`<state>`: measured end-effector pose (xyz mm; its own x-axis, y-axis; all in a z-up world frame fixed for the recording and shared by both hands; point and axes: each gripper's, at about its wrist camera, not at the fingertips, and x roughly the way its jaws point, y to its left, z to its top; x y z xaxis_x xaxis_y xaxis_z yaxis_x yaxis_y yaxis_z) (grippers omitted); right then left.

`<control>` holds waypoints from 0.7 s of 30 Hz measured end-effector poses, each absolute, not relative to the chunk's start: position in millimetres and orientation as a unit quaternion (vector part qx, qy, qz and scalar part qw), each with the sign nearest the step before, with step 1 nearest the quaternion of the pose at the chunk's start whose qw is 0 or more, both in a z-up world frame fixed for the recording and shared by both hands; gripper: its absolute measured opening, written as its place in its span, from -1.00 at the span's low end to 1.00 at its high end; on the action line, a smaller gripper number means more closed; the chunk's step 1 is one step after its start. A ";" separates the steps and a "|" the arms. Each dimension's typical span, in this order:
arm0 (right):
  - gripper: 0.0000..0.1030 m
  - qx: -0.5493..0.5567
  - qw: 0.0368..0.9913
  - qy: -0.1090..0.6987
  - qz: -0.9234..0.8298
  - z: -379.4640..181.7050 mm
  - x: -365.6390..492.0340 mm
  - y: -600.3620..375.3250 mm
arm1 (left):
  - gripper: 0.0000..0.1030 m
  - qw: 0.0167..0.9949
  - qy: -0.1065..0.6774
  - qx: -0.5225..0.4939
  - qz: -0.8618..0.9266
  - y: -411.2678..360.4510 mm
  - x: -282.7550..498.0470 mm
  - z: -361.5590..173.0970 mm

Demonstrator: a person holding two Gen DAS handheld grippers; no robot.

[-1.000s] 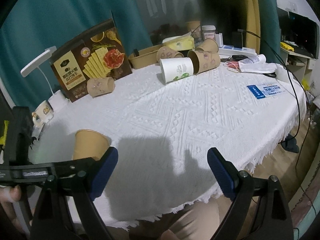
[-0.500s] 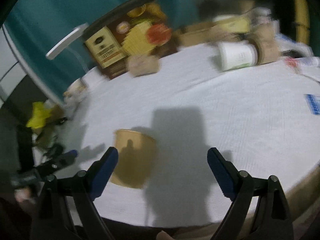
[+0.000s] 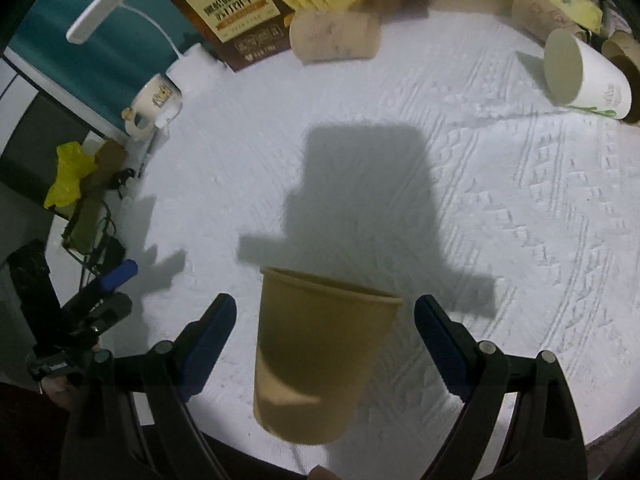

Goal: Flip cup upright
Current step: 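Close the right gripper on the cup while the left gripper releases it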

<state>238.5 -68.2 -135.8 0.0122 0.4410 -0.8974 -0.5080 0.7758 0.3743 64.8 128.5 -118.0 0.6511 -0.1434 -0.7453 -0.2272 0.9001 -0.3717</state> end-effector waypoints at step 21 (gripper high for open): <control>0.29 -0.075 0.774 0.554 0.297 -108.9 256.4 -58.6 | 0.65 0.875 0.427 -0.227 -0.004 134.1 59.2 -124.6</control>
